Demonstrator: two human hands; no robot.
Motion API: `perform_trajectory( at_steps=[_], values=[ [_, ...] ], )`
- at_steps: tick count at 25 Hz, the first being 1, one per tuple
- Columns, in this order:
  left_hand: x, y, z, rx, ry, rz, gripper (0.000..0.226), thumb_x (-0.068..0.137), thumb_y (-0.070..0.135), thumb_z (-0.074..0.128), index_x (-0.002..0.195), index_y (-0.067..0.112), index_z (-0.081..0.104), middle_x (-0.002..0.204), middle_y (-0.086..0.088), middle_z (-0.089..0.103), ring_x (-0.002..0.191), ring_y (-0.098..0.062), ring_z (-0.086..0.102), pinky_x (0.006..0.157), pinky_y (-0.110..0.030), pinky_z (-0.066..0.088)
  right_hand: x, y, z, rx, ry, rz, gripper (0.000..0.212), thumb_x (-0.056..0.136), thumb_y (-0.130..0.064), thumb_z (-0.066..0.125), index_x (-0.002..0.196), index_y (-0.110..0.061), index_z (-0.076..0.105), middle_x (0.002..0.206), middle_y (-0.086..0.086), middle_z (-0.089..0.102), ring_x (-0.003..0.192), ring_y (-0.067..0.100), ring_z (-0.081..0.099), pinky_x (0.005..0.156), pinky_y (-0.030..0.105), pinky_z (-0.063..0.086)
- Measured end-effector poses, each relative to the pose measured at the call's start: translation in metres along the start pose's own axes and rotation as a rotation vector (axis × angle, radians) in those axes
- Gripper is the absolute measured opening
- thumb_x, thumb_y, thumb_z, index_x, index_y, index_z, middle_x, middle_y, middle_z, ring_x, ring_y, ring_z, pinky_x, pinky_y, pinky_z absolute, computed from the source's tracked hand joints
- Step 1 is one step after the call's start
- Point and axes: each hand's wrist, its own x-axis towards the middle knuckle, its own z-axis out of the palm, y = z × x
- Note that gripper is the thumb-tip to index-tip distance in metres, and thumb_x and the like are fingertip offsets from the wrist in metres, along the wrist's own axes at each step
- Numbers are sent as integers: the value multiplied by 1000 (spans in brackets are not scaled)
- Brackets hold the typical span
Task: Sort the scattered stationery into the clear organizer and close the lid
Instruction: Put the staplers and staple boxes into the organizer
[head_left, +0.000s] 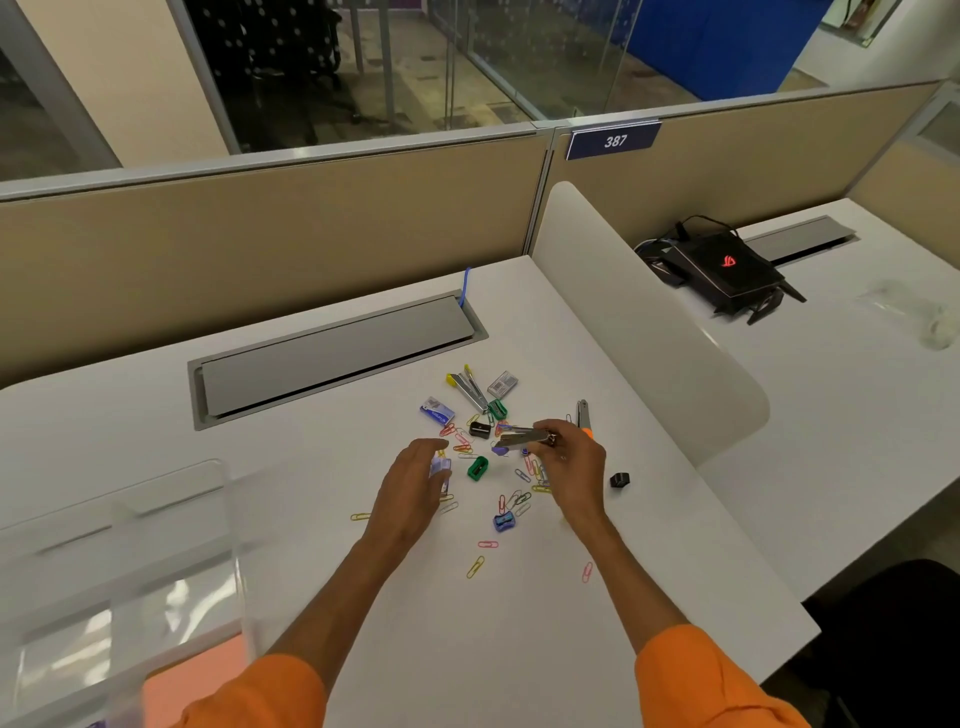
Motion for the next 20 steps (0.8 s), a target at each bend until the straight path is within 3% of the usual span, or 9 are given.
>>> perform_trajectory(
  at_steps=[2,5,8,14,18,20],
  values=[
    [-2,7,0,-31,26,38,43,96,30,53,137,21,46,144,-6,47,128,-23,47,104,-35,39,0,2,0,186,-6,155,28,76,2,75,102,-9,72,82,-15,69,75,0,69,75,17,57],
    [-1,16,-1,-107,53,72,48,88,19,67,132,20,49,139,-5,51,119,-20,55,96,-30,45,-2,4,1,439,-33,276,30,77,2,74,103,-11,71,88,-5,75,84,15,72,77,22,58],
    [2,21,-2,-265,10,35,58,80,14,74,133,20,49,138,-4,52,117,-21,56,91,-30,49,-5,-1,5,586,-37,311,30,78,5,72,105,-7,70,96,6,74,88,23,72,72,19,56],
    [0,23,-6,-561,-71,133,66,78,15,77,133,32,44,138,11,50,116,-14,59,89,-28,54,-11,-9,15,608,-187,259,31,78,6,71,106,-6,69,100,7,74,91,23,71,76,25,57],
    [3,24,-9,-415,-43,197,74,77,15,78,140,25,40,138,11,45,120,-10,51,89,-18,48,-15,-13,22,507,-267,246,32,76,5,73,102,-15,69,95,-6,74,88,11,71,70,19,56],
    [7,24,-11,-274,-53,238,74,77,20,77,141,23,40,137,8,46,121,-9,48,88,-11,41,-15,-13,25,493,-292,222,33,76,3,74,104,-13,69,99,-3,74,90,12,71,70,18,55]
  ],
)
